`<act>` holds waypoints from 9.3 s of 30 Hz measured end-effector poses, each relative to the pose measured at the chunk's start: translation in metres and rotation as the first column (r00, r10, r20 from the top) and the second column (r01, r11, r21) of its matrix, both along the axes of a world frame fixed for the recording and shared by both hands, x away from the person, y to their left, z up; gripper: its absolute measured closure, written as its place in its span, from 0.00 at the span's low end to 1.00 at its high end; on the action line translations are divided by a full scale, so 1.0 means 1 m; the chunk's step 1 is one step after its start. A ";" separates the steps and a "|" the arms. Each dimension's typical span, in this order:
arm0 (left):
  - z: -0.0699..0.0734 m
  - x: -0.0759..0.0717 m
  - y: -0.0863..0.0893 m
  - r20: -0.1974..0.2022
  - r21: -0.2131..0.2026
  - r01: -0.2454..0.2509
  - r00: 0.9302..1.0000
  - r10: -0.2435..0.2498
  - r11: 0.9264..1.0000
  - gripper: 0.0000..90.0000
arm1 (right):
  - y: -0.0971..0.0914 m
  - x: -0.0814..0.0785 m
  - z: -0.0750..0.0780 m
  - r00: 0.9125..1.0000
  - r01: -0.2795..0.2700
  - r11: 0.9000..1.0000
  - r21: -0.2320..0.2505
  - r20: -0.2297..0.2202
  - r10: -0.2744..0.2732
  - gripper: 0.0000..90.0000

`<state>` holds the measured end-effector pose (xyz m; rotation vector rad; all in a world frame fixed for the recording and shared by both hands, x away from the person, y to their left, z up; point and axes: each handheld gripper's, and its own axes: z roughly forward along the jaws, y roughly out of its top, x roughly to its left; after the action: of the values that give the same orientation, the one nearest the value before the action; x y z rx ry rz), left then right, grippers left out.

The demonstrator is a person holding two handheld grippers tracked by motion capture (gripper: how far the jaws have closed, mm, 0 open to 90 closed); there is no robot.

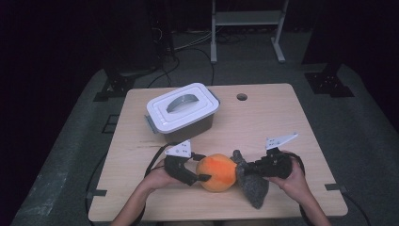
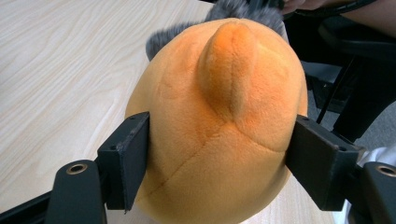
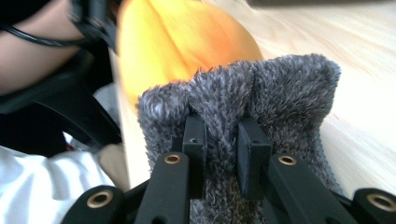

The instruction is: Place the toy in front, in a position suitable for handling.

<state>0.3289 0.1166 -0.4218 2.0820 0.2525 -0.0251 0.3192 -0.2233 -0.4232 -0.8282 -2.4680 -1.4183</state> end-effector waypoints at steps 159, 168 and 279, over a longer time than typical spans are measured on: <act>0.008 -0.024 -0.040 0.108 0.069 0.043 0.993 -0.050 0.997 0.39 | -0.003 -0.009 0.026 0.995 0.008 1.000 0.001 0.095 -0.008 0.84; 0.008 -0.023 -0.040 0.113 0.067 0.043 0.992 -0.051 0.997 0.36 | 0.009 -0.014 0.036 0.993 -0.029 0.999 0.014 0.119 0.028 0.84; 0.027 -0.017 -0.029 0.058 0.004 -0.049 0.997 0.049 0.999 0.32 | 0.018 -0.013 0.025 0.993 -0.041 0.998 0.047 0.115 0.035 0.84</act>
<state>0.3118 0.0874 -0.3950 2.0780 0.2685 0.0650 0.3067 -0.2050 -0.3985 -0.7057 -2.5056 -1.5467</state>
